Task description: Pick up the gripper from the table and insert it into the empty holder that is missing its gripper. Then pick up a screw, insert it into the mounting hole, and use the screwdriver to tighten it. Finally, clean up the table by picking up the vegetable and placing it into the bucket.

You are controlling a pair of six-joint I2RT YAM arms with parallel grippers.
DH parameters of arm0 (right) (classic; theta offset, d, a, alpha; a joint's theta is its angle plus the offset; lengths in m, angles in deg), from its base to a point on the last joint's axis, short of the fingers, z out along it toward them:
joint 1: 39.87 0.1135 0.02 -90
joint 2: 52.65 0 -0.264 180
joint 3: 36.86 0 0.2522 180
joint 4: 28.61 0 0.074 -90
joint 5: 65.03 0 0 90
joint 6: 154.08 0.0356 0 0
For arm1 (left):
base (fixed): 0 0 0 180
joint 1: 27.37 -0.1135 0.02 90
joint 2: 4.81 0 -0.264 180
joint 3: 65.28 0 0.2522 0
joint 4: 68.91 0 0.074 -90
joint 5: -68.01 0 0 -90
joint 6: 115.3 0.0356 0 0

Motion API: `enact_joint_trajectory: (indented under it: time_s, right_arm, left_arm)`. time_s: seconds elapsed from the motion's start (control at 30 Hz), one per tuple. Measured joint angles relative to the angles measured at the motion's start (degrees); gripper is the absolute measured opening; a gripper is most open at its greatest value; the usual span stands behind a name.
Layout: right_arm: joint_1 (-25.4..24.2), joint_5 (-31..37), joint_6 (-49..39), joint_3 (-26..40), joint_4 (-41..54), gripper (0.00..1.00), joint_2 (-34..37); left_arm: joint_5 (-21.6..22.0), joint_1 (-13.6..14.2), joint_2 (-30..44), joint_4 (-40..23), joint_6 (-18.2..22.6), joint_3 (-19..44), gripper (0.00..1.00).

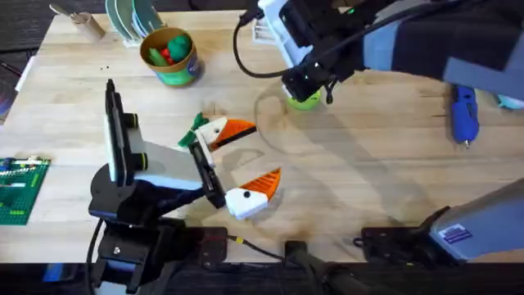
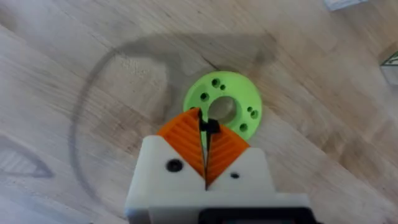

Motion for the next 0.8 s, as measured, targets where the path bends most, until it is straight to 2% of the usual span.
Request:
enact_joint_trajectory:
  time_s: [0.17, 0.33, 0.6, 0.8]
  right_arm:
    - [0.0, 0.0, 0.0, 4.5, 5.9, 0.007, -2.5]
    - [1.7, -0.8, 0.0, 12.0, 15.9, 0.007, -2.9]
    - [11.5, -1.6, -0.5, 26.4, 25.2, 0.007, -2.9]
    - [19.4, -1.9, -1.3, 31.1, 28.4, 0.007, -2.9]
  left_arm:
    - [0.0, 0.0, 0.0, 0.0, 0.0, 0.0, 0.992]
    - [0.0, 0.0, 0.0, 0.0, 0.0, 0.0, 0.993]
    - [0.0, 0.0, 0.0, 0.0, 0.0, 0.0, 0.993]
    - [0.0, 0.0, 0.0, 0.0, 0.0, 0.0, 0.993]
